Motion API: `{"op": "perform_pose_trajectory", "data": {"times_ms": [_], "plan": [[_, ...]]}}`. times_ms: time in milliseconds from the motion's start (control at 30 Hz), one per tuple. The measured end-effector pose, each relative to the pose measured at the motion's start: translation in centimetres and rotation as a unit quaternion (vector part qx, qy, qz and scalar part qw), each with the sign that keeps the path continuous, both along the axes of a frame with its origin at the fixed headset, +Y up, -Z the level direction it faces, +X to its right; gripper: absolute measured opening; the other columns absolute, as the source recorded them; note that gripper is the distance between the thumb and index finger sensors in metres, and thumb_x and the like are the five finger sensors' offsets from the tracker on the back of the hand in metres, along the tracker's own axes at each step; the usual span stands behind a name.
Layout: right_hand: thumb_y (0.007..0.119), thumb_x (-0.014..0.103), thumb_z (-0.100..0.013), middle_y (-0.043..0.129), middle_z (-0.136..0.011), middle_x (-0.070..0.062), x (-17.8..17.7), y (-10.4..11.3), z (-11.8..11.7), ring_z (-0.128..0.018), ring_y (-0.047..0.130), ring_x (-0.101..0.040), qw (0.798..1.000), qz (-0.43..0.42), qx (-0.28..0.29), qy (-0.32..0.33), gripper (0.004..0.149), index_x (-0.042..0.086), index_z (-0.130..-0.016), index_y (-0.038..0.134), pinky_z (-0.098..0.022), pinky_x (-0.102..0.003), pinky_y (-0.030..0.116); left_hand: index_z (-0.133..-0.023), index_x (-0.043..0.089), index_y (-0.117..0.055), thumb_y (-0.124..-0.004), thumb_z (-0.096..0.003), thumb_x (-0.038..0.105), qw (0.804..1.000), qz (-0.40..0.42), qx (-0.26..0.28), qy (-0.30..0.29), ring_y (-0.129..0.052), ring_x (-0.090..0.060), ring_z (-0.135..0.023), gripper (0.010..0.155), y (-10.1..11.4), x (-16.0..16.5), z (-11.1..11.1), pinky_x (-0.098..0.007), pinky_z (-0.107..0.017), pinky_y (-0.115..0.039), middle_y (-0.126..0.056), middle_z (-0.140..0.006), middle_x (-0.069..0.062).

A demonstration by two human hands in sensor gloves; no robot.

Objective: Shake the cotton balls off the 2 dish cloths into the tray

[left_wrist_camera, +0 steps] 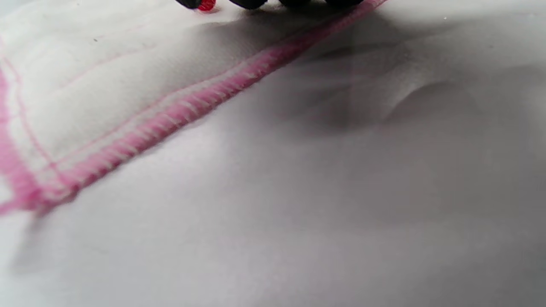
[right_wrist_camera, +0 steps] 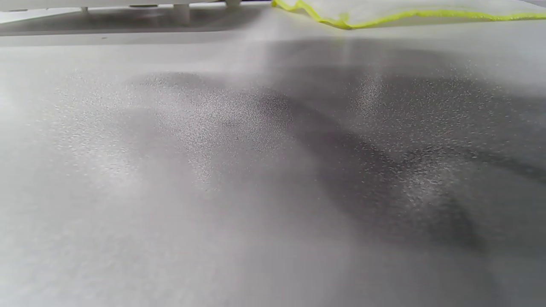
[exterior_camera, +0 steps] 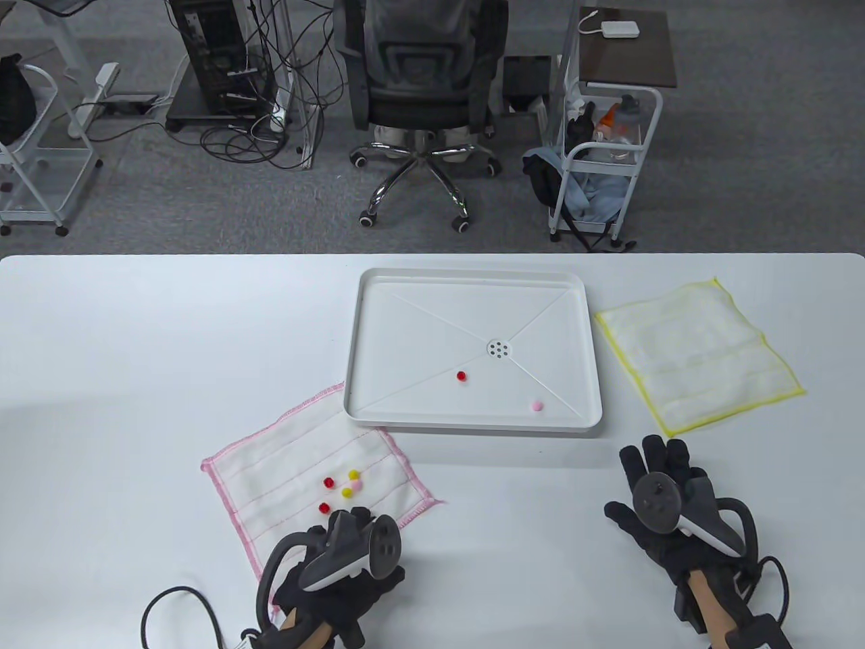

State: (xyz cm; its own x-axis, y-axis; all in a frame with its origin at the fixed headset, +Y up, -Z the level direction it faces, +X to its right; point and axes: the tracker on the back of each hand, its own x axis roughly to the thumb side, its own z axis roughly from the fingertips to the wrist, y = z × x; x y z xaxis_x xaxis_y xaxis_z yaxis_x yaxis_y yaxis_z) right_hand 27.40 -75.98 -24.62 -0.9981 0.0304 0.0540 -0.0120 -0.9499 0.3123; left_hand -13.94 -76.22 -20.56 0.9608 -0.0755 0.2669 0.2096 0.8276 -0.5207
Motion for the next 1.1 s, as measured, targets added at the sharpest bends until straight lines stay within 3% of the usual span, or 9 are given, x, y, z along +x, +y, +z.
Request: {"op": "perform_pose_trajectory", "data": {"times_ms": [133, 267, 667, 1100], "plan": [[0.051, 0.062, -0.051, -0.017, -0.107, -0.001, 0.0, 0.0, 0.0, -0.094, -0.018, -0.031, 1.000, -0.001, 0.001, 0.000, 0.079, 0.031, -0.105, 0.002, -0.075, -0.060, 0.014, -0.113, 0.034, -0.029, -0.050, -0.0507, 0.070, 1.000, 0.004, -0.010, -0.014, -0.027, -0.029, -0.111, 0.075, -0.1, 0.5, 0.3, -0.052, -0.082, -0.041, -0.023, -0.121, 0.003], [0.051, 0.062, -0.051, -0.017, -0.107, -0.001, 0.0, 0.0, 0.0, -0.094, -0.018, -0.031, 1.000, -0.001, 0.001, 0.000, 0.079, 0.031, -0.105, 0.002, -0.075, -0.060, 0.014, -0.112, 0.037, -0.026, -0.051, -0.0499, 0.070, 0.999, -0.016, -0.009, -0.026, -0.007, -0.027, -0.105, 0.075, -0.2, 1.0, 0.5, -0.052, -0.081, -0.029, -0.006, -0.116, 0.007], [0.051, 0.062, -0.051, -0.017, -0.106, -0.001, 0.0, -0.1, 0.0, -0.094, -0.018, -0.031, 1.000, -0.008, 0.001, 0.007, 0.079, 0.031, -0.105, 0.002, -0.075, -0.060, 0.014, -0.110, 0.042, -0.018, -0.049, -0.0490, 0.073, 0.994, -0.041, -0.051, -0.084, 0.004, -0.026, -0.103, 0.075, -0.2, 2.7, -0.6, -0.052, -0.078, -0.016, 0.005, -0.112, 0.008], [0.051, 0.062, -0.051, -0.017, -0.106, -0.001, 0.0, -0.1, -0.1, -0.094, -0.018, -0.031, 1.000, -0.010, 0.002, 0.011, 0.079, 0.032, -0.104, 0.002, -0.075, -0.060, 0.014, -0.109, 0.046, -0.015, -0.048, -0.0485, 0.074, 0.985, -0.072, -0.070, -0.144, 0.008, -0.027, -0.102, 0.074, 0.0, 6.6, -2.2, -0.054, -0.078, -0.013, 0.010, -0.111, 0.007]]}}
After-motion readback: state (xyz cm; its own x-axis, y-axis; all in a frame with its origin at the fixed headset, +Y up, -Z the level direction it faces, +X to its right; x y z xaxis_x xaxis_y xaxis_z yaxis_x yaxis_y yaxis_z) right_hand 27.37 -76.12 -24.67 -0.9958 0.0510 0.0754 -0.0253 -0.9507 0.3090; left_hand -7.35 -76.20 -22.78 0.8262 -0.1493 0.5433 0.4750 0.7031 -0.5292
